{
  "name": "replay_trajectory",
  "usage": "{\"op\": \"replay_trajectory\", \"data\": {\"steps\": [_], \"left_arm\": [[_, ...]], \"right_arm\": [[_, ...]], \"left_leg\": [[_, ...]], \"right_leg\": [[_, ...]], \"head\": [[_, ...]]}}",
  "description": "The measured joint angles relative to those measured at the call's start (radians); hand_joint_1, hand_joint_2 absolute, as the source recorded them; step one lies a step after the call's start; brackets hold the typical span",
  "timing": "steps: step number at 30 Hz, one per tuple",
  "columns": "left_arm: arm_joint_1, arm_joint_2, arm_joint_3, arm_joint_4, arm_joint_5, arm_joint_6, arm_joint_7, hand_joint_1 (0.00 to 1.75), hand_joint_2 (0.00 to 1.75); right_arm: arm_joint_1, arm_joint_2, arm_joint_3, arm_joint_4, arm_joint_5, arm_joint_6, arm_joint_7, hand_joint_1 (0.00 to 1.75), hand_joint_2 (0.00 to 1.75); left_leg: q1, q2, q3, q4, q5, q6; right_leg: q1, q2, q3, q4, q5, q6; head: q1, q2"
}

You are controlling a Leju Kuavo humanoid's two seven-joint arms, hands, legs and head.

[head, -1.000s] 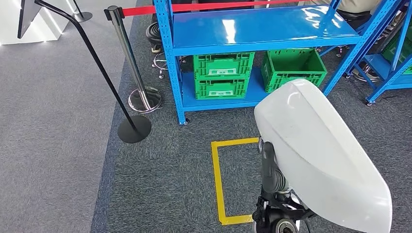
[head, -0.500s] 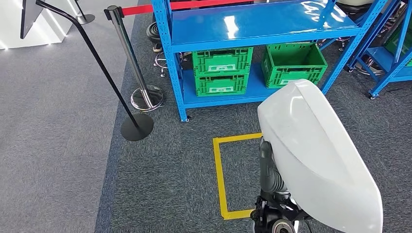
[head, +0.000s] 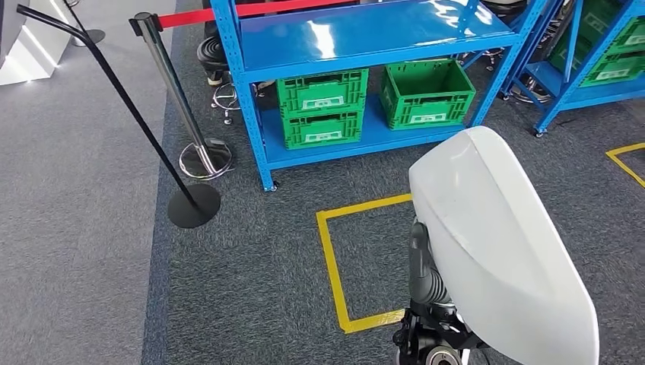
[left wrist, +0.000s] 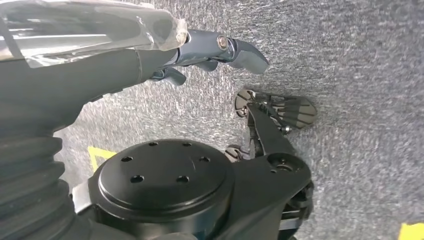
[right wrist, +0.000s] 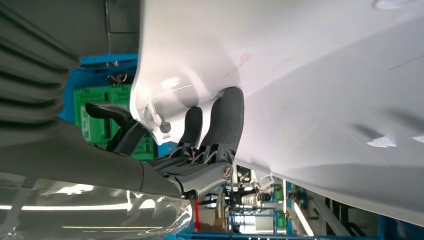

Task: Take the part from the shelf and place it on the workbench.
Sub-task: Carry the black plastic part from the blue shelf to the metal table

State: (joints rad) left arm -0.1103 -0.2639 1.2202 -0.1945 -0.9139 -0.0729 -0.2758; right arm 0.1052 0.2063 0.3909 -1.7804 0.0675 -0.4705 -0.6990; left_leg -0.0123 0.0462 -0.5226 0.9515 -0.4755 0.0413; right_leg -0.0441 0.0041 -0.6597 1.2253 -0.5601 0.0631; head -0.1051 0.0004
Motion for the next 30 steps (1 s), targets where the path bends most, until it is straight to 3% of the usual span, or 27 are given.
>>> {"op": "replay_trajectory", "data": {"steps": [2, 4, 7, 9, 11, 12, 13, 14, 15, 16, 18, 19, 20, 22, 23, 25, 26, 28, 29, 30], "left_arm": [[0.0, 0.002, 0.0, -0.001, -0.001, 0.0, 0.0, 0.0, 1.75], [0.0, 0.005, -0.001, -0.001, -0.003, 0.0, 0.0, 0.0, 1.75], [-0.001, 0.006, -0.002, -0.001, -0.004, 0.001, 0.0, 0.0, 1.75], [-0.001, 0.006, -0.003, -0.001, -0.004, 0.001, 0.0, 0.0, 1.75], [-0.001, 0.004, -0.004, 0.0, -0.005, 0.001, 0.0, 0.0, 1.75], [-0.001, 0.003, -0.004, 0.0, -0.005, 0.001, 0.0, 0.0, 1.75], [-0.001, 0.002, -0.004, 0.0, -0.006, 0.001, 0.0, 0.0, 1.75], [-0.001, 0.001, -0.004, 0.0, -0.006, 0.0, 0.0, 0.0, 1.75], [-0.001, 0.001, -0.004, 0.0, -0.006, -0.001, -0.001, 0.0, 1.75], [-0.001, 0.0, -0.004, 0.0, -0.006, -0.001, -0.001, 0.0, 1.75], [0.0, 0.003, -0.004, -0.001, -0.003, -0.003, -0.002, 0.0, 1.75], [0.0, 0.008, -0.004, -0.003, -0.002, -0.003, -0.004, 0.0, 1.75], [0.001, 0.009, -0.004, -0.004, -0.001, -0.003, -0.004, 0.0, 1.75], [-0.001, 0.01, -0.004, -0.005, 0.001, -0.002, -0.006, 0.0, 1.75], [-0.003, 0.007, -0.004, -0.004, 0.0, -0.003, -0.005, 0.0, 1.75], [-0.007, 0.005, -0.004, -0.003, 0.0, -0.003, -0.005, 0.0, 1.75], [-0.007, 0.003, -0.004, -0.002, 0.0, -0.004, -0.005, 0.0, 1.75], [-0.007, 0.0, -0.004, 0.0, 0.001, -0.006, -0.003, 0.0, 1.75], [-0.007, 0.0, -0.004, 0.0, 0.001, -0.008, -0.003, 0.0, 1.75], [-0.007, 0.0, -0.004, 0.0, 0.001, -0.009, -0.003, 0.0, 1.75]], "right_arm": [[-0.001, -0.002, 0.0, 0.0, 0.0, 0.0, 0.0, 1.75, 0.0], [-0.001, -0.003, 0.001, 0.0, -0.002, 0.001, 0.0, 1.75, 0.0], [0.001, -0.005, 0.001, 0.0, -0.002, 0.002, 0.001, 1.75, 0.0], [0.0, -0.005, 0.001, 0.0, -0.002, 0.002, 0.0, 1.75, 0.0], [0.0, -0.004, 0.002, -0.001, -0.002, 0.002, 0.0, 1.75, 0.0], [0.0, -0.004, 0.002, -0.001, -0.002, 0.002, 0.0, 1.75, 0.0], [0.0, -0.004, 0.002, -0.001, -0.003, 0.002, 0.0, 1.75, 0.0], [0.0, -0.004, 0.002, -0.001, -0.003, 0.003, 0.0, 1.75, 0.0], [0.0, -0.004, 0.002, -0.001, -0.004, 0.004, 0.0, 1.75, 0.0], [-0.002, -0.004, 0.002, -0.002, -0.004, 0.006, 0.0, 1.75, 0.0], [-0.006, -0.003, 0.002, -0.001, -0.005, 0.009, 0.0, 1.75, 0.0], [-0.01, -0.003, 0.002, 0.0, -0.006, 0.01, 0.0, 1.75, 0.0], [-0.013, -0.003, 0.001, 0.001, -0.005, 0.01, 0.0, 1.75, 0.0], [-0.018, -0.001, -0.002, 0.002, -0.005, 0.01, 0.0, 1.75, 0.0], [-0.021, 0.0, -0.003, 0.002, -0.004, 0.01, 0.0, 1.75, 0.0], [-0.03, 0.001, -0.004, 0.003, -0.002, 0.009, -0.001, 1.75, 0.0], [-0.036, 0.001, -0.004, 0.004, -0.001, 0.008, -0.001, 1.75, 0.0], [-0.041, -0.002, -0.005, 0.007, -0.001, 0.004, -0.001, 1.75, 0.0], [-0.041, -0.003, -0.006, 0.008, -0.001, 0.002, -0.001, 1.75, 0.0], [-0.041, -0.005, -0.007, 0.01, -0.001, 0.0, -0.001, 1.75, 0.0]], "left_leg": [[-0.001, 0.016, -0.012, 0.029, -0.014, -0.013], [-0.005, 0.026, -0.022, 0.059, -0.031, -0.025], [-0.005, 0.033, -0.024, 0.071, -0.042, -0.031], [0.001, 0.004, -0.039, 0.111, -0.08, -0.041], [0.006, -0.028, -0.088, 0.226, -0.15, -0.05], [0.006, -0.033, -0.118, 0.291, -0.178, -0.051], [0.005, -0.035, -0.141, 0.336, -0.189, -0.047], [0.002, -0.038, -0.149, 0.347, -0.182, -0.038], [-0.005, -0.045, -0.138, 0.32, -0.157, -0.021], [-0.017, -0.063, -0.111, 0.257, -0.119, 0.01], [-0.054, -0.126, -0.049, 0.122, -0.054, 0.092], [-0.067, -0.147, -0.03, 0.081, -0.036, 0.122], [-0.075, -0.155, -0.022, 0.063, -0.029, 0.138], [-0.073, -0.128, -0.01, 0.036, -0.016, 0.143], [-0.068, -0.113, -0.001, 0.014, -0.005, 0.143], [-0.056, -0.078, 0.014, -0.028, 0.017, 0.139], [-0.051, -0.061, 0.015, -0.035, 0.021, 0.132], [-0.04, -0.027, 0.009, -0.032, 0.02, 0.113], [-0.033, -0.012, 0.005, -0.026, 0.017, 0.1], [-0.024, 0.002, -0.001, -0.016, 0.012, 0.087]], "right_leg": [[-0.005, -0.039, 0.067, -0.121, 0.041, 0.006], [-0.008, -0.061, 0.094, -0.171, 0.048, -0.001], [-0.008, -0.037, 0.083, -0.158, 0.049, -0.022], [-0.01, -0.02, 0.075, -0.158, 0.056, -0.032], [-0.008, -0.002, 0.066, -0.158, 0.063, -0.038], [-0.005, 0.007, 0.061, -0.158, 0.066, -0.04], [0.0, 0.018, 0.058, -0.159, 0.069, -0.042], [0.007, 0.029, 0.055, -0.159, 0.072, -0.044], [0.017, 0.042, 0.052, -0.16, 0.075, -0.047], [0.028, 0.055, 0.05, -0.163, 0.08, -0.052], [0.04, 0.081, 0.047, -0.171, 0.091, -0.056], [0.041, 0.094, 0.046, -0.176, 0.097, -0.053], [0.038, 0.107, 0.045, -0.18, 0.103, -0.048], [0.036, 0.13, 0.044, -0.191, 0.114, -0.04], [0.038, 0.122, 0.041, -0.19, 0.111, -0.04], [0.044, 0.071, 0.016, -0.138, 0.07, -0.033], [0.043, 0.04, -0.008, -0.084, 0.034, -0.024], [0.03, 0.013, -0.051, 0.025, -0.017, -0.001], [0.023, 0.007, -0.053, 0.042, -0.019, 0.011], [0.014, 0.0, -0.038, 0.023, -0.006, 0.024]], "head": [[0.003, 0.0], [0.003, 0.0], [-0.001, 0.0], [-0.001, 0.0], [-0.001, 0.0], [-0.001, 0.0], [-0.002, 0.0], [-0.002, 0.0], [-0.001, 0.0], [-0.002, 0.0], [0.008, 0.0], [0.014, 0.0], [0.02, 0.0], [0.021, 0.0], [0.021, 0.0], [0.023, 0.0], [0.025, 0.0], [0.026, 0.0], [0.026, 0.0], [0.026, 0.0]]}}
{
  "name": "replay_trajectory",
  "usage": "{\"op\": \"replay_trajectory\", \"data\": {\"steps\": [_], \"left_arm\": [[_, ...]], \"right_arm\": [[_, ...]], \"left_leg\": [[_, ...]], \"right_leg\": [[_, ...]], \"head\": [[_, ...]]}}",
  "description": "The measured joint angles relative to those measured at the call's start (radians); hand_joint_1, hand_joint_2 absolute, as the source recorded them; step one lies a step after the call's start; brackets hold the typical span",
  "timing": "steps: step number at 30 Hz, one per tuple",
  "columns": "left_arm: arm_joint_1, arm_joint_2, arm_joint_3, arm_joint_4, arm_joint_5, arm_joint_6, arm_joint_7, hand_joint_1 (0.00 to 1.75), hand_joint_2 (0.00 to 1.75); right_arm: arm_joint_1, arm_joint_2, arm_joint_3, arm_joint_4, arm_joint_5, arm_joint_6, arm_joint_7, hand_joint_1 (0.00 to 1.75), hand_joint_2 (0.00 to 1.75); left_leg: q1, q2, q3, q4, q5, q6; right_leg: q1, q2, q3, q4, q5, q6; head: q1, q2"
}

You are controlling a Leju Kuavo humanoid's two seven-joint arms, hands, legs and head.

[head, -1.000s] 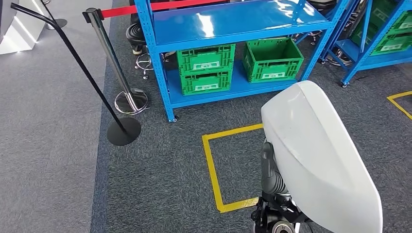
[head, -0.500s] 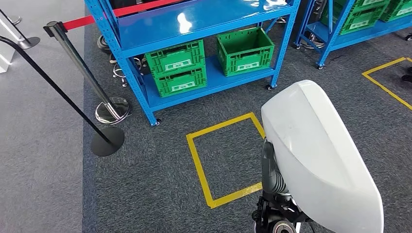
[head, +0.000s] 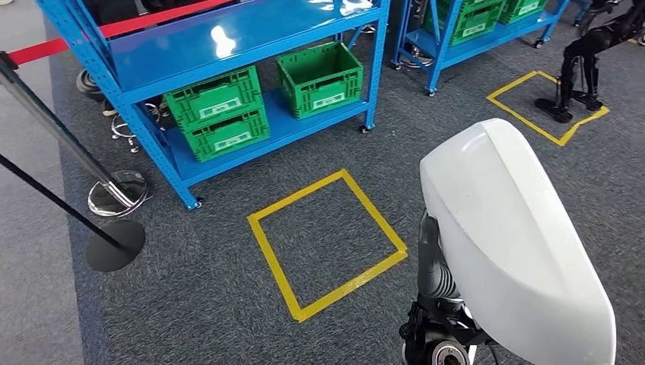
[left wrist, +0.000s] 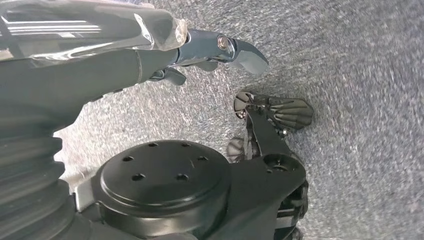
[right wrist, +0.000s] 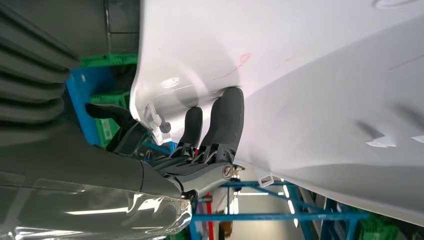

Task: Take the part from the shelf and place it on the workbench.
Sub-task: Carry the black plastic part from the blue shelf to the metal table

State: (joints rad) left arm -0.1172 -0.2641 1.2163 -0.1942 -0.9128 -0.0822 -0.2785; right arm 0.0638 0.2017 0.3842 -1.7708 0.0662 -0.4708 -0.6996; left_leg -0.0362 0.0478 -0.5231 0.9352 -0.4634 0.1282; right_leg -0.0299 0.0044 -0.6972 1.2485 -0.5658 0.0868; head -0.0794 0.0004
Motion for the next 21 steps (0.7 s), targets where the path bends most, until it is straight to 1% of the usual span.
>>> {"op": "replay_trajectory", "data": {"steps": [1, 2, 3, 4, 5, 6, 7, 8, 9, 10, 11, 12, 13, 14, 15, 16, 17, 18, 19, 20, 21], "left_arm": [[0.0, 0.0, 0.0, 0.0, 0.0, -0.001, 0.0, 0.0, 1.75], [-0.001, 0.0, 0.0, 0.0, 0.0, -0.002, 0.0, 0.0, 1.75], [-0.002, 0.002, 0.0, -0.001, 0.0, -0.002, 0.0, 0.0, 1.75], [-0.002, 0.003, 0.0, -0.001, 0.0, -0.003, 0.0, 0.0, 1.75], [-0.003, 0.004, 0.0, -0.001, 0.001, -0.003, 0.0, 0.0, 1.75], [-0.004, 0.004, 0.0, -0.001, 0.001, -0.003, 0.0, 0.0, 1.75], [-0.004, 0.002, 0.0, 0.0, 0.002, -0.003, 0.0, 0.0, 1.75], [-0.005, 0.002, 0.0, 0.0, 0.002, -0.003, 0.0, 0.0, 1.75], [-0.005, 0.001, 0.0, 0.0, 0.002, -0.003, 0.0, 0.0, 1.75], [-0.005, 0.001, 0.0, 0.0, 0.002, -0.003, 0.0, 0.0, 1.75], [-0.005, 0.0, 0.0, 0.0, 0.002, -0.003, 0.0, 0.0, 1.75], [-0.005, 0.0, 0.0, 0.0, 0.002, -0.003, 0.0, 0.0, 1.75], [-0.005, 0.001, 0.0, 0.0, 0.003, -0.002, 0.0, 0.0, 1.75], [-0.005, 0.001, 0.0, 0.0, 0.003, -0.002, 0.0, 0.0, 1.75], [-0.005, 0.001, 0.0, 0.0, 0.003, -0.002, 0.0, 0.0, 1.75], [-0.005, 0.001, 0.0, 0.0, 0.003, -0.002, 0.0, 0.0, 1.75], [-0.005, 0.001, 0.0, 0.0, 0.003, -0.002, 0.0, 0.0, 1.75], [-0.005, 0.003, 0.0, 0.0, 0.003, -0.001, 0.0, 0.0, 1.75], [-0.005, 0.004, 0.0, -0.001, 0.003, -0.001, 0.0, 0.0, 1.75], [-0.005, 0.006, 0.0, -0.001, 0.003, 0.0, 0.0, 0.0, 1.75], [-0.005, 0.007, 0.0, -0.001, 0.003, 0.0, 0.0, 0.0, 1.75]], "right_arm": [[-0.001, -0.001, -0.001, 0.001, 0.0, -0.001, 0.0, 1.75, 0.0], [-0.002, -0.002, -0.001, 0.002, 0.0, -0.002, 0.0, 1.75, 0.0], [-0.004, -0.002, -0.001, 0.002, 0.0, -0.002, 0.0, 1.75, 0.0], [-0.005, -0.002, -0.001, 0.003, 0.0, -0.002, 0.001, 1.75, 0.0], [-0.006, -0.002, -0.001, 0.004, -0.001, -0.002, 0.001, 1.75, 0.0], [-0.007, -0.002, -0.001, 0.005, -0.001, -0.002, 0.001, 1.75, 0.0], [-0.007, -0.003, -0.001, 0.005, -0.002, -0.002, 0.002, 1.75, 0.0], [-0.008, -0.003, -0.001, 0.006, -0.002, -0.001, 0.001, 1.75, 0.0], [-0.009, -0.003, -0.001, 0.006, -0.002, -0.001, 0.001, 1.75, 0.0], [-0.011, -0.002, 0.0, 0.006, -0.003, -0.001, 0.001, 1.75, 0.0], [-0.014, -0.002, 0.002, 0.006, -0.003, -0.001, 0.001, 1.75, 0.0], [-0.016, -0.002, 0.004, 0.007, -0.003, -0.002, 0.001, 1.75, 0.0], [-0.017, -0.002, 0.005, 0.007, -0.003, -0.002, 0.001, 1.75, 0.0], [-0.018, -0.002, 0.006, 0.008, -0.003, -0.004, 0.001, 1.75, 0.0], [-0.018, -0.002, 0.006, 0.009, -0.003, -0.005, 0.001, 1.75, 0.0], [-0.02, -0.002, 0.007, 0.01, -0.003, -0.006, 0.001, 1.75, 0.0], [-0.022, -0.002, 0.008, 0.01, -0.004, -0.007, 0.001, 1.75, 0.0], [-0.025, -0.002, 0.01, 0.01, -0.004, -0.007, 0.001, 1.75, 0.0], [-0.028, -0.001, 0.011, 0.011, -0.004, -0.008, 0.001, 1.75, 0.0], [-0.03, -0.001, 0.012, 0.011, -0.004, -0.008, 0.001, 1.75, 0.0], [-0.031, 0.0, 0.013, 0.012, -0.004, -0.008, 0.0, 1.75, 0.0]], "left_leg": [[0.01, 0.013, -0.007, 0.015, -0.008, -0.016], [0.018, 0.023, -0.016, 0.038, -0.018, -0.034], [0.023, 0.032, -0.03, 0.066, -0.033, -0.051], [0.025, 0.038, -0.041, 0.091, -0.047, -0.064], [0.024, 0.043, -0.049, 0.108, -0.057, -0.073], [0.023, 0.048, -0.054, 0.118, -0.063, -0.076], [0.024, 0.054, -0.053, 0.119, -0.064, -0.078], [0.026, 0.048, -0.053, 0.123, -0.071, -0.081], [0.03, 0.033, -0.057, 0.136, -0.088, -0.086], [0.034, 0.011, -0.069, 0.168, -0.117, -0.092], [0.038, -0.014, -0.089, 0.218, -0.155, -0.098], [0.041, -0.03, -0.114, 0.28, -0.192, -0.102], [0.043, -0.037, -0.135, 0.336, -0.218, -0.104], [0.043, -0.041, -0.146, 0.366, -0.225, -0.103], [0.043, -0.044, -0.139, 0.359, -0.213, -0.1], [0.042, -0.053, -0.113, 0.314, -0.186, -0.093], [0.04, -0.077, -0.072, 0.241, -0.152, -0.081], [0.036, -0.108, -0.034, 0.171, -0.126, -0.07], [0.031, -0.134, -0.006, 0.118, -0.107, -0.061], [0.026, -0.153, 0.009, 0.088, -0.097, -0.056], [0.021, -0.154, 0.011, 0.08, -0.094, -0.055]], "right_leg": [[-0.009, -0.011, 0.033, -0.053, 0.025, 0.014], [-0.016, -0.03, 0.066, -0.108, 0.043, 0.027], [-0.021, -0.046, 0.091, -0.152, 0.057, 0.033], [-0.023, -0.055, 0.103, -0.172, 0.06, 0.026], [-0.023, -0.058, 0.101, -0.17, 0.055, 0.014], [-0.022, -0.05, 0.098, -0.165, 0.056, -0.003], [-0.023, -0.041, 0.095, -0.16, 0.056, -0.017], [-0.023, -0.033, 0.091, -0.16, 0.059, -0.024], [-0.025, -0.025, 0.086, -0.16, 0.063, -0.031], [-0.027, -0.017, 0.081, -0.162, 0.068, -0.037], [-0.028, -0.009, 0.075, -0.163, 0.073, -0.041], [-0.029, 0.0, 0.068, -0.163, 0.078, -0.043], [-0.03, 0.01, 0.062, -0.163, 0.082, -0.043], [-0.029, 0.021, 0.057, -0.163, 0.086, -0.042], [-0.028, 0.033, 0.053, -0.163, 0.09, -0.041], [-0.027, 0.045, 0.051, -0.164, 0.094, -0.04], [-0.028, 0.057, 0.049, -0.167, 0.099, -0.04], [-0.03, 0.069, 0.049, -0.171, 0.105, -0.037], [-0.033, 0.08, 0.048, -0.178, 0.112, -0.032], [-0.039, 0.091, 0.047, -0.185, 0.12, -0.025], [-0.042, 0.102, 0.047, -0.193, 0.128, -0.015]], "head": [[0.0, 0.0], [0.0, 0.0], [0.003, 0.0], [0.003, 0.0], [0.002, 0.0], [0.001, 0.0], [-0.003, 0.0], [-0.005, 0.0], [-0.006, 0.0], [-0.007, 0.0], [-0.007, 0.0], [-0.009, 0.0], [-0.009, 0.0], [-0.01, 0.0], [-0.01, 0.0], [-0.01, 0.0], [-0.009, 0.0], [-0.008, 0.0], [-0.008, 0.0], [-0.012, 0.0], [-0.016, 0.0]]}}
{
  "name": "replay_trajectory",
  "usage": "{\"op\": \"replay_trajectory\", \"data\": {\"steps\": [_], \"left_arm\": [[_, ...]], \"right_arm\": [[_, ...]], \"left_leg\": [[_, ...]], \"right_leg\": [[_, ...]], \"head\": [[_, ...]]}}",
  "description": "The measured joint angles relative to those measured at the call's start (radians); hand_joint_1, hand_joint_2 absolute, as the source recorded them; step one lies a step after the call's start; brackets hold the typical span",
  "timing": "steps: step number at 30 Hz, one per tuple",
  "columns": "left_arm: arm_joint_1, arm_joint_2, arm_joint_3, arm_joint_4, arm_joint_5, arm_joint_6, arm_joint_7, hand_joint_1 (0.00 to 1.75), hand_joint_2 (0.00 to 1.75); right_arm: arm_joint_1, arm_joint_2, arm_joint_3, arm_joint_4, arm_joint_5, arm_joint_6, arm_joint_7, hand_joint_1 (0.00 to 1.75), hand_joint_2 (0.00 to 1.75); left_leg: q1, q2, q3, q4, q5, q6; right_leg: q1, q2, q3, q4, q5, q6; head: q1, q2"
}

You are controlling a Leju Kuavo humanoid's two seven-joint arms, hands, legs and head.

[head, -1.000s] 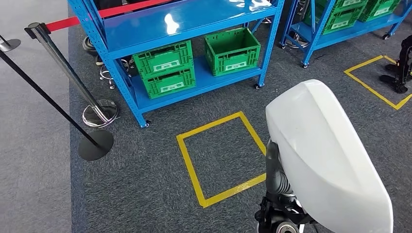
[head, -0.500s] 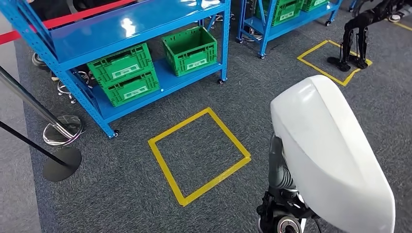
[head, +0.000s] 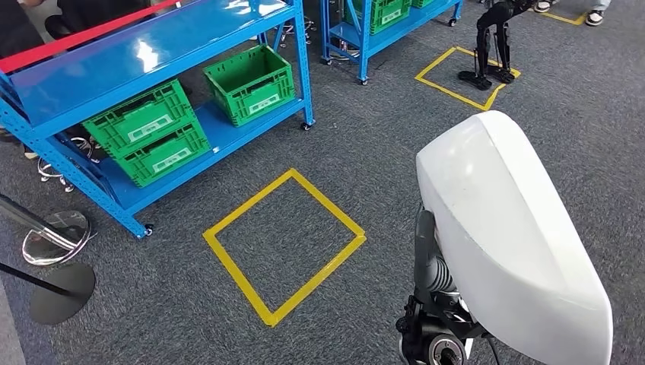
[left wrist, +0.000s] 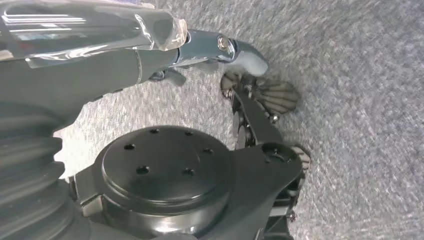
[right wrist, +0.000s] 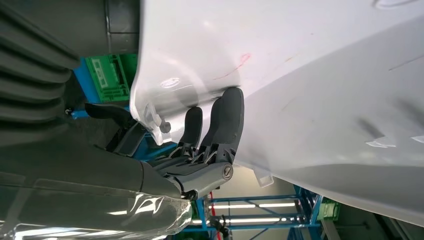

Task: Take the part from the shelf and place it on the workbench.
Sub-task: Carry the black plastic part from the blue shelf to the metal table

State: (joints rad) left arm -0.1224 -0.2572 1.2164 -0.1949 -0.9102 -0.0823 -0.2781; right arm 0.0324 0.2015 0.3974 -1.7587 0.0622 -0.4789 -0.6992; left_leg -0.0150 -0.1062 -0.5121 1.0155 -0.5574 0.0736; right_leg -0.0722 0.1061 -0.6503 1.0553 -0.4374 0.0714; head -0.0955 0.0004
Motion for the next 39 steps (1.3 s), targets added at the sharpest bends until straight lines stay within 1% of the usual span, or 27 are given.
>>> {"op": "replay_trajectory", "data": {"steps": [1, 3, 4, 5, 6, 8, 9, 11, 13, 14, 16, 17, 19, 21, 22, 23, 24, 26, 28, 29, 30, 32, 33, 34, 36, 38, 39], "left_arm": [[0.0, 0.001, 0.0, 0.0, 0.0, 0.0, 0.0, 0.0, 1.75], [-0.001, 0.001, 0.0, 0.0, 0.0, 0.001, 0.0, 0.0, 1.75], [-0.001, 0.001, 0.0, 0.0, 0.0, 0.001, 0.0, 0.0, 1.75], [-0.001, 0.0, 0.0, 0.0, 0.0, 0.001, 0.0, 0.0, 1.75], [0.001, -0.001, 0.0, 0.0, -0.001, 0.001, 0.0, 0.0, 1.75], [0.003, -0.002, 0.0, 0.0, -0.002, -0.001, 0.0, 0.0, 1.75], [0.003, -0.002, 0.0, 0.001, -0.003, -0.002, 0.0, 0.0, 1.75], [0.003, -0.003, 0.0, 0.001, -0.006, -0.005, 0.0, 0.0, 1.75], [0.002, -0.003, 0.0, 0.0, -0.01, -0.009, -0.002, 0.0, 1.75], [0.001, -0.002, 0.0, 0.0, -0.012, -0.01, -0.004, 0.0, 1.75], [0.0, -0.002, -0.001, 0.0, -0.015, -0.012, -0.005, 0.0, 1.75], [0.0, -0.002, -0.002, 0.0, -0.016, -0.012, -0.005, 0.0, 1.75], [-0.002, -0.003, -0.005, 0.0, -0.019, -0.014, -0.005, 0.0, 1.75], [-0.002, -0.003, -0.009, 0.0, -0.021, -0.015, -0.005, 0.0, 1.75], [-0.002, -0.003, -0.009, 0.0, -0.021, -0.016, -0.004, 0.0, 1.75], [-0.002, -0.003, -0.01, 0.0, -0.02, -0.017, -0.003, 0.0, 1.75], [-0.002, -0.004, -0.01, 0.0, -0.02, -0.018, -0.003, 0.0, 1.75], [-0.001, -0.004, -0.01, 0.0, -0.018, -0.021, -0.002, 0.0, 1.75], [0.0, -0.001, -0.01, 0.001, -0.018, -0.025, -0.001, 0.0, 1.75], [0.001, 0.001, -0.01, 0.001, -0.018, -0.025, 0.0, 0.0, 1.75], [0.002, 0.004, -0.011, 0.0, -0.02, -0.026, 0.001, 0.0, 1.75], [0.003, 0.009, -0.012, -0.001, -0.024, -0.026, 0.004, 0.0, 1.75], [0.002, 0.01, -0.013, -0.001, -0.026, -0.027, 0.006, 0.0, 1.75], [0.001, 0.011, -0.015, -0.001, -0.028, -0.027, 0.006, 0.0, 1.75], [0.001, 0.009, -0.019, 0.0, -0.032, -0.03, 0.007, 0.0, 1.75], [0.003, 0.006, -0.02, 0.001, -0.033, -0.033, 0.01, 0.0, 1.75], [0.003, 0.005, -0.021, 0.001, -0.034, -0.034, 0.01, 0.0, 1.75]], "right_arm": [[0.0, 0.0, 0.0, 0.0, 0.0, -0.001, 0.0, 1.75, 0.0], [-0.001, -0.001, 0.0, 0.001, 0.0, -0.003, 0.0, 1.75, 0.0], [-0.003, -0.002, 0.0, 0.001, 0.001, -0.005, 0.0, 1.75, 0.0], [-0.004, -0.003, 0.0, 0.001, 0.002, -0.007, 0.0, 1.75, 0.0], [-0.005, -0.004, 0.0, 0.002, 0.003, -0.009, 0.0, 1.75, 0.0], [-0.004, -0.007, 0.0, 0.003, 0.004, -0.012, 0.0, 1.75, 0.0], [-0.002, -0.009, -0.001, 0.003, 0.004, -0.013, 0.0, 1.75, 0.0], [0.001, -0.011, -0.001, 0.003, 0.006, -0.015, 0.0, 1.75, 0.0], [0.004, -0.013, -0.001, 0.002, 0.008, -0.019, 0.0, 1.75, 0.0], [0.006, -0.013, -0.001, 0.0, 0.009, -0.021, 0.0, 1.75, 0.0], [0.014, -0.014, -0.001, -0.002, 0.013, -0.025, 0.0, 1.75, 0.0], [0.018, -0.015, -0.001, -0.003, 0.016, -0.026, 0.0, 1.75, 0.0], [0.024, -0.015, -0.001, -0.007, 0.022, -0.028, 0.0, 1.75, 0.0], [0.027, -0.016, 0.0, -0.012, 0.025, -0.03, -0.001, 1.75, 0.0], [0.03, -0.016, 0.0, -0.013, 0.026, -0.03, -0.001, 1.75, 0.0], [0.035, -0.016, 0.001, -0.014, 0.027, -0.03, -0.001, 1.75, 0.0], [0.04, -0.016, 0.001, -0.016, 0.027, -0.029, -0.001, 1.75, 0.0], [0.049, -0.016, 0.001, -0.024, 0.03, -0.027, -0.001, 1.75, 0.0], [0.051, -0.016, 0.003, -0.034, 0.034, -0.026, -0.001, 1.75, 0.0], [0.051, -0.016, 0.004, -0.037, 0.035, -0.027, -0.001, 1.75, 0.0], [0.052, -0.016, 0.006, -0.04, 0.037, -0.029, 0.0, 1.75, 0.0], [0.057, -0.016, 0.009, -0.048, 0.039, -0.035, 0.0, 1.75, 0.0], [0.059, -0.016, 0.01, -0.053, 0.04, -0.039, -0.001, 1.75, 0.0], [0.06, -0.016, 0.011, -0.058, 0.041, -0.043, -0.002, 1.75, 0.0], [0.063, -0.018, 0.015, -0.064, 0.041, -0.05, -0.002, 1.75, 0.0], [0.071, -0.021, 0.019, -0.066, 0.041, -0.056, -0.001, 1.75, 0.0], [0.076, -0.024, 0.02, -0.068, 0.041, -0.06, -0.001, 1.75, 0.0]], "left_leg": [[-0.004, 0.011, 0.002, -0.01, 0.011, 0.004], [-0.004, 0.042, 0.016, -0.045, 0.038, 0.004], [-0.002, 0.061, 0.02, -0.061, 0.051, 0.005], [-0.001, 0.079, 0.02, -0.07, 0.059, 0.002], [-0.003, 0.095, 0.014, -0.069, 0.062, 0.002], [-0.007, 0.129, 0.001, -0.06, 0.063, 0.001], [-0.008, 0.145, -0.004, -0.055, 0.062, -0.001], [-0.007, 0.172, -0.012, -0.04, 0.056, -0.01], [-0.012, 0.192, -0.025, -0.015, 0.045, -0.025], [-0.014, 0.199, -0.031, -0.004, 0.041, -0.03], [-0.015, 0.21, -0.038, 0.008, 0.039, -0.033], [-0.014, 0.21, -0.041, 0.011, 0.034, -0.036], [-0.007, 0.178, -0.055, 0.053, -0.003, -0.046], [0.003, 0.132, -0.09, 0.157, -0.068, -0.058], [0.006, 0.121, -0.113, 0.216, -0.096, -0.06], [0.007, 0.116, -0.13, 0.258, -0.109, -0.06], [0.007, 0.113, -0.135, 0.269, -0.103, -0.056], [0.0, 0.093, -0.1, 0.186, -0.039, -0.032], [-0.011, 0.029, -0.051, 0.067, 0.026, 0.015], [-0.018, 0.001, -0.038, 0.033, 0.044, 0.033], [-0.023, -0.016, -0.034, 0.018, 0.052, 0.043], [-0.029, -0.002, -0.024, -0.01, 0.076, 0.046], [-0.027, 0.013, -0.007, -0.045, 0.088, 0.05], [-0.023, 0.029, 0.01, -0.08, 0.101, 0.055], [-0.016, 0.066, 0.03, -0.127, 0.107, 0.055], [-0.011, 0.104, 0.024, -0.117, 0.099, 0.042], [-0.008, 0.122, 0.02, -0.107, 0.092, 0.032]], "right_leg": [[-0.003, 0.011, 0.0, -0.011, 0.01, 0.009], [0.002, -0.015, -0.007, -0.013, 0.01, 0.014], [0.008, -0.041, -0.02, 0.01, -0.009, 0.012], [0.014, -0.07, -0.041, 0.058, -0.042, 0.009], [0.019, -0.085, -0.065, 0.119, -0.079, 0.008], [0.026, -0.092, -0.093, 0.218, -0.124, 0.009], [0.028, -0.095, -0.083, 0.223, -0.123, 0.01], [0.028, -0.116, -0.009, 0.12, -0.082, 0.011], [0.031, -0.148, 0.053, 0.02, -0.057, 0.003], [0.033, -0.154, 0.06, 0.003, -0.057, -0.004], [0.034, -0.141, 0.052, 0.005, -0.054, -0.02], [0.032, -0.132, 0.049, 0.005, -0.051, -0.025], [0.028, -0.116, 0.044, 0.004, -0.046, -0.034], [0.026, -0.1, 0.039, 0.003, -0.042, -0.04], [0.027, -0.092, 0.038, 0.003, -0.04, -0.042], [0.03, -0.082, 0.037, 0.003, -0.039, -0.043], [0.033, -0.07, 0.036, 0.003, -0.038, -0.045], [0.043, -0.044, 0.037, 0.001, -0.034, -0.048], [0.042, -0.019, 0.036, -0.006, -0.026, -0.049], [0.035, -0.006, 0.035, -0.011, -0.019, -0.044], [0.024, 0.008, 0.032, -0.016, -0.012, -0.036], [0.011, 0.034, 0.026, -0.035, 0.005, -0.019], [0.013, 0.025, 0.021, -0.04, 0.007, -0.017], [0.019, 0.003, 0.011, -0.033, -0.002, -0.016], [0.029, -0.061, -0.031, 0.048, -0.05, -0.011], [0.028, -0.088, -0.077, 0.158, -0.092, 0.003], [0.026, -0.094, -0.083, 0.182, -0.094, 0.01]], "head": [[-0.006, 0.0], [-0.009, 0.0], [-0.008, 0.0], [-0.006, 0.0], [-0.006, 0.0], [-0.006, 0.0], [-0.006, 0.0], [-0.006, 0.0], [-0.006, 0.0], [-0.008, 0.0], [-0.01, 0.0], [-0.012, 0.0], [-0.015, 0.0], [-0.019, 0.0], [-0.02, 0.0], [-0.021, 0.0], [-0.021, 0.0], [-0.021, 0.0], [-0.012, 0.0], [-0.006, 0.0], [-0.002, 0.0], [-0.003, 0.0], [-0.004, 0.0], [-0.001, 0.0], [0.007, 0.0], [0.011, 0.0], [0.011, 0.0]]}}
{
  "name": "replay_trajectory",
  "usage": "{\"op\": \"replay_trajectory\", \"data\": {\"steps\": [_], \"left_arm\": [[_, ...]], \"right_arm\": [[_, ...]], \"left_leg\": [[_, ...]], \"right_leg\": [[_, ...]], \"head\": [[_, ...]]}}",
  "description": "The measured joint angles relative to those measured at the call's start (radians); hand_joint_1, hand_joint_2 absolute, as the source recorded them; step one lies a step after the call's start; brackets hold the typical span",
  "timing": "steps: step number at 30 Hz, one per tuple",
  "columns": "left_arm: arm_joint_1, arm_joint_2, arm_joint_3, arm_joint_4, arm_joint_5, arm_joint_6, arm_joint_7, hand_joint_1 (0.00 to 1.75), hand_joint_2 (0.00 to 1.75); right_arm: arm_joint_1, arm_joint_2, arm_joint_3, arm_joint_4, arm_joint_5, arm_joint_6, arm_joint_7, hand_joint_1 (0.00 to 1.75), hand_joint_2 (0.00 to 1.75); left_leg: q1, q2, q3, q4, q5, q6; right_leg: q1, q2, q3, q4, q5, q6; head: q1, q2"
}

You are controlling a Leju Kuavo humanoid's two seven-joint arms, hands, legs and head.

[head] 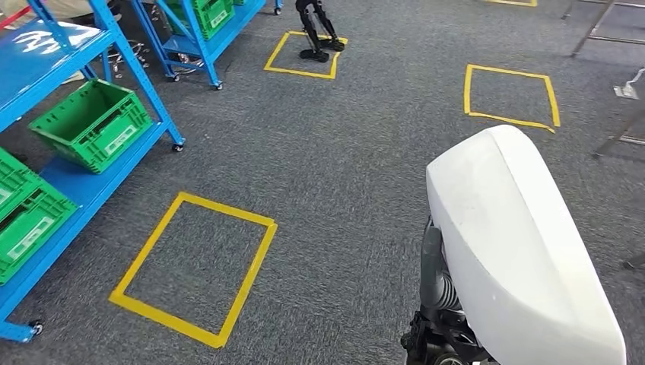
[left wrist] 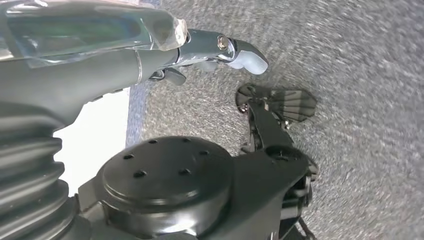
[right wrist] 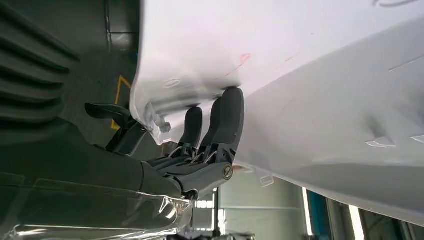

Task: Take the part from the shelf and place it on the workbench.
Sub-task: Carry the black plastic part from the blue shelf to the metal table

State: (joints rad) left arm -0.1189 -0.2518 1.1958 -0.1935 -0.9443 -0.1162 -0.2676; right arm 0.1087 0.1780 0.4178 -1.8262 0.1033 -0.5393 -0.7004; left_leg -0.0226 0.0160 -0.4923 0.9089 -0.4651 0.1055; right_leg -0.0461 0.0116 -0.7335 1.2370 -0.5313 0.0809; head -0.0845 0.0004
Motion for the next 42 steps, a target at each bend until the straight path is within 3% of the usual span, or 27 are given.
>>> {"op": "replay_trajectory", "data": {"steps": [1, 4, 6, 8, 9, 11, 13, 14, 15, 16, 18, 20, 22, 24, 26, 28, 29, 30, 31, 32, 33, 35, 37, 38, 40, 42], "left_arm": [[0.0, 0.0, -0.001, 0.0, -0.001, -0.001, 0.0, 0.0, 1.75], [-0.002, 0.001, -0.004, -0.001, -0.008, -0.005, 0.001, 0.0, 1.75], [-0.004, 0.003, -0.005, -0.001, -0.014, -0.008, 0.002, 0.0, 1.75], [-0.004, 0.001, -0.008, 0.0, -0.019, -0.012, 0.005, 0.0, 1.75], [-0.004, 0.0, -0.01, 0.0, -0.021, -0.014, 0.007, 0.0, 1.75], [-0.004, -0.002, -0.015, 0.0, -0.022, -0.019, 0.01, 0.0, 1.75], [-0.003, -0.005, -0.019, 0.001, -0.023, -0.022, 0.012, 0.0, 1.75], [-0.003, -0.007, -0.021, 0.002, -0.025, -0.024, 0.012, 0.0, 1.75], [-0.002, -0.009, -0.022, 0.003, -0.027, -0.026, 0.011, 0.0, 1.75], [-0.001, -0.011, -0.024, 0.004, -0.03, -0.028, 0.009, 0.0, 1.75], [0.0, -0.013, -0.028, 0.005, -0.033, -0.03, 0.0, 0.0, 1.75], [0.001, -0.013, -0.03, 0.006, -0.032, -0.031, -0.012, 0.0, 1.75], [0.004, -0.013, -0.03, 0.007, -0.026, -0.031, -0.02, 0.0, 1.75], [0.002, -0.012, -0.03, 0.006, -0.021, -0.029, -0.024, 0.0, 1.75], [-0.004, -0.009, -0.03, 0.006, -0.016, -0.024, -0.025, 0.0, 1.75], [-0.007, -0.005, -0.029, 0.005, -0.008, -0.017, -0.025, 0.0, 1.75], [-0.005, -0.002, -0.028, 0.005, -0.003, -0.013, -0.026, 0.0, 1.75], [-0.003, 0.001, -0.026, 0.005, 0.003, -0.009, -0.027, 0.0, 1.75], [-0.002, 0.004, -0.023, 0.005, 0.01, -0.004, -0.029, 0.0, 1.75], [-0.002, 0.007, -0.021, 0.005, 0.016, -0.001, -0.031, 0.0, 1.75], [-0.003, 0.008, -0.018, 0.005, 0.022, 0.002, -0.034, 0.0, 1.75], [-0.002, 0.007, -0.013, 0.005, 0.03, 0.005, -0.037, 0.0, 1.75], [0.0, 0.005, -0.006, 0.007, 0.037, 0.007, -0.039, 0.0, 1.75], [0.002, 0.004, -0.003, 0.008, 0.039, 0.009, -0.04, 0.0, 1.75], [0.003, 0.002, 0.002, 0.008, 0.043, 0.011, -0.04, 0.0, 1.75], [0.005, 0.001, 0.005, 0.008, 0.044, 0.012, -0.041, 0.0, 1.75]], "right_arm": [[0.005, -0.002, 0.002, -0.002, 0.0, -0.006, 0.0, 1.75, 0.0], [0.015, -0.008, 0.011, -0.011, 0.001, -0.028, 0.0, 1.75, 0.0], [0.021, -0.011, 0.018, -0.017, 0.001, -0.046, 0.001, 1.75, 0.0], [0.029, -0.014, 0.025, -0.022, 0.004, -0.06, 0.001, 1.75, 0.0], [0.034, -0.015, 0.027, -0.023, 0.007, -0.064, 0.001, 1.75, 0.0], [0.043, -0.018, 0.032, -0.026, 0.017, -0.068, 0.001, 1.75, 0.0], [0.052, -0.02, 0.036, -0.028, 0.026, -0.068, 0.001, 1.75, 0.0], [0.056, -0.021, 0.037, -0.028, 0.03, -0.066, 0.001, 1.75, 0.0], [0.061, -0.022, 0.037, -0.028, 0.034, -0.062, 0.001, 1.75, 0.0], [0.066, -0.023, 0.037, -0.028, 0.037, -0.057, 0.001, 1.75, 0.0], [0.072, -0.023, 0.038, -0.028, 0.043, -0.047, 0.001, 1.75, 0.0], [0.071, -0.023, 0.039, -0.027, 0.047, -0.04, 0.001, 1.75, 0.0], [0.071, -0.023, 0.04, -0.026, 0.046, -0.036, 0.001, 1.75, 0.0], [0.071, -0.023, 0.039, -0.025, 0.037, -0.034, 0.001, 1.75, 0.0], [0.063, -0.024, 0.037, -0.024, 0.03, -0.029, 0.001, 1.75, 0.0], [0.051, -0.025, 0.037, -0.019, 0.024, -0.021, 0.001, 1.75, 0.0], [0.046, -0.025, 0.037, -0.016, 0.019, -0.016, 0.001, 1.75, 0.0], [0.043, -0.025, 0.036, -0.012, 0.015, -0.011, 0.001, 1.75, 0.0], [0.04, -0.025, 0.035, -0.009, 0.011, -0.006, 0.001, 1.75, 0.0], [0.037, -0.025, 0.035, -0.005, 0.007, 0.0, 0.001, 1.75, 0.0], [0.032, -0.026, 0.034, -0.002, 0.003, 0.006, 0.001, 1.75, 0.0], [0.019, -0.025, 0.033, 0.004, -0.003, 0.015, 0.001, 1.75, 0.0], [0.008, -0.024, 0.031, 0.011, -0.008, 0.022, 0.001, 1.75, 0.0], [0.005, -0.023, 0.03, 0.015, -0.012, 0.024, 0.001, 1.75, 0.0], [0.002, -0.021, 0.027, 0.022, -0.02, 0.028, 0.001, 1.75, 0.0], [-0.007, -0.017, 0.024, 0.028, -0.024, 0.029, 0.001, 1.75, 0.0]], "left_leg": [[0.004, 0.016, -0.005, 0.013, -0.008, -0.012], [0.015, 0.052, -0.027, 0.068, -0.042, -0.056], [0.013, 0.062, -0.042, 0.099, -0.054, -0.073], [0.014, 0.071, -0.045, 0.108, -0.057, -0.078], [0.017, 0.068, -0.045, 0.111, -0.065, -0.081], [0.024, 0.036, -0.062, 0.157, -0.112, -0.086], [0.028, -0.002, -0.109, 0.274, -0.183, -0.09], [0.029, -0.008, -0.135, 0.335, -0.205, -0.09], [0.029, -0.011, -0.151, 0.37, -0.209, -0.09], [0.029, -0.012, -0.151, 0.368, -0.192, -0.088], [0.031, -0.034, -0.108, 0.261, -0.113, -0.082], [0.034, -0.093, -0.066, 0.151, -0.054, -0.077], [0.032, -0.124, -0.058, 0.123, -0.041, -0.076], [0.032, -0.099, -0.054, 0.109, -0.03, -0.074], [0.033, -0.062, -0.043, 0.073, -0.026, -0.069], [0.029, -0.028, -0.041, 0.052, -0.031, -0.066], [0.024, -0.012, -0.045, 0.054, -0.03, -0.065], [0.019, 0.002, -0.046, 0.055, -0.031, -0.065], [0.014, 0.015, -0.047, 0.056, -0.031, -0.064], [0.009, 0.026, -0.046, 0.057, -0.033, -0.063], [0.005, 0.035, -0.044, 0.057, -0.035, -0.061], [-0.001, 0.052, -0.046, 0.059, -0.039, -0.061], [-0.002, 0.068, -0.054, 0.063, -0.039, -0.063], [-0.002, 0.075, -0.058, 0.065, -0.038, -0.065], [-0.002, 0.064, -0.071, 0.075, -0.049, -0.067], [0.0, 0.012, -0.112, 0.153, -0.091, -0.067]], "right_leg": [[-0.002, -0.006, 0.012, -0.014, 0.014, 0.006], [-0.004, -0.047, 0.097, -0.162, 0.07, 0.015], [0.001, -0.06, 0.105, -0.183, 0.073, 0.0], [0.002, -0.046, 0.1, -0.178, 0.077, -0.018], [0.002, -0.039, 0.099, -0.18, 0.079, -0.023], [0.0, -0.024, 0.096, -0.19, 0.088, -0.038], [0.0, -0.01, 0.093, -0.2, 0.097, -0.048], [0.0, -0.002, 0.091, -0.202, 0.1, -0.05], [0.0, 0.008, 0.09, -0.203, 0.101, -0.05], [0.0, 0.018, 0.09, -0.203, 0.102, -0.05], [-0.001, 0.042, 0.092, -0.204, 0.102, -0.049], [-0.004, 0.067, 0.09, -0.206, 0.108, -0.04], [-0.011, 0.093, 0.082, -0.213, 0.121, -0.021], [-0.015, 0.108, 0.075, -0.229, 0.133, -0.001], [-0.006, 0.068, 0.049, -0.2, 0.111, 0.007], [0.004, 0.012, -0.009, -0.082, 0.054, 0.004], [0.008, 0.001, -0.039, -0.012, 0.031, 0.003], [0.011, -0.004, -0.056, 0.034, 0.022, 0.0], [0.015, -0.007, -0.056, 0.043, 0.03, -0.006], [0.021, -0.012, -0.034, 0.007, 0.053, -0.015], [0.03, -0.021, 0.004, -0.064, 0.083, -0.027], [0.055, -0.059, 0.077, -0.195, 0.118, -0.055], [0.071, -0.078, 0.094, -0.237, 0.122, -0.072], [0.073, -0.069, 0.09, -0.243, 0.128, -0.076], [0.065, -0.05, 0.091, -0.262, 0.135, -0.083], [0.051, -0.034, 0.099, -0.28, 0.143, -0.088]], "head": [[0.0, 0.0], [0.003, 0.0], [0.005, 0.0], [0.004, 0.0], [0.003, 0.0], [0.003, 0.0], [0.003, 0.0], [0.003, 0.0], [0.003, 0.0], [0.003, 0.0], [0.003, 0.0], [0.004, 0.0], [0.003, 0.0], [0.002, 0.0], [0.01, 0.0], [0.021, 0.0], [0.025, 0.0], [0.026, 0.0], [0.027, 0.0], [0.027, 0.0], [0.028, 0.0], [0.027, 0.0], [0.028, 0.0], [0.029, 0.0], [0.03, 0.0], [0.029, 0.0]]}}
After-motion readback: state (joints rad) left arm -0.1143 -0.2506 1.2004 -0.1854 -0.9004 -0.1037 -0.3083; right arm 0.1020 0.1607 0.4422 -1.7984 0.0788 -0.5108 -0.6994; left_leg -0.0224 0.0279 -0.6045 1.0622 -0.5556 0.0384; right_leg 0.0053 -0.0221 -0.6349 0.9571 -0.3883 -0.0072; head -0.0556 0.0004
